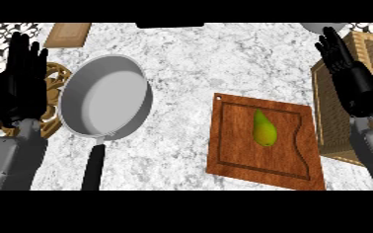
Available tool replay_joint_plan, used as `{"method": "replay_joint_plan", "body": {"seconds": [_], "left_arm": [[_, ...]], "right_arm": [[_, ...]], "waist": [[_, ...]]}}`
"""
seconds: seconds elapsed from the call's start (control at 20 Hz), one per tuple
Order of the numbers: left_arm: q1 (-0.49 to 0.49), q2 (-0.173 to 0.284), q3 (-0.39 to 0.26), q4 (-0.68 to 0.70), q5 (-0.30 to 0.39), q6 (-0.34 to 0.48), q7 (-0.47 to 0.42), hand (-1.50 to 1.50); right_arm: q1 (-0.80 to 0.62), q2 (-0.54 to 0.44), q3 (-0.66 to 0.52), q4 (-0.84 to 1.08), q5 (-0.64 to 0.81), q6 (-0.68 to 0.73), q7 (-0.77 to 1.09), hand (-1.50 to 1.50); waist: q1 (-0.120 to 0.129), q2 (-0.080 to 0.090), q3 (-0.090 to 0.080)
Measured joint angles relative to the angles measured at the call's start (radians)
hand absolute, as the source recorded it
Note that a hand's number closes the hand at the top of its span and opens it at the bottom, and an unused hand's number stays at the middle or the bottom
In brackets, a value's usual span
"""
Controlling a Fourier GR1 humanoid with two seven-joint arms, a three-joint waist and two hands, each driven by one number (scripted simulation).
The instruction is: Pick the pear from the cutting board and place it in the basket
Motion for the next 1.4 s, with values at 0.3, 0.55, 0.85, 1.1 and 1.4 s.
{"method": "replay_joint_plan", "body": {"seconds": [0.3,0.55,0.85,1.1,1.4], "left_arm": [[-0.003,0.067,-0.146,-0.017,-0.085,-0.163,-0.022,0.0],[0.033,0.089,-0.258,-0.028,-0.124,-0.283,-0.046,0.0],[0.062,0.107,-0.289,-0.03,-0.143,-0.34,-0.07,0.0],[0.072,0.11,-0.289,-0.022,-0.156,-0.35,-0.076,0.0],[0.093,0.112,-0.293,-0.039,-0.166,-0.36,-0.084,0.0]], "right_arm": [[0.009,0.019,-0.039,0.064,-0.134,0.123,0.066,1.5],[0.009,0.095,0.047,0.009,-0.115,0.224,-0.015,-1.5],[-0.003,0.193,0.165,-0.042,0.075,0.002,0.099,-1.5],[-0.05,0.1,0.185,-0.072,0.237,-0.118,0.306,-1.5],[-0.175,-0.136,0.195,-0.082,0.295,0.066,0.571,-1.5]], "waist": [[0.016,-0.026,-0.052],[0.025,-0.035,-0.066],[0.023,-0.04,-0.062],[0.011,-0.034,-0.04],[0.017,-0.031,-0.032]]}}
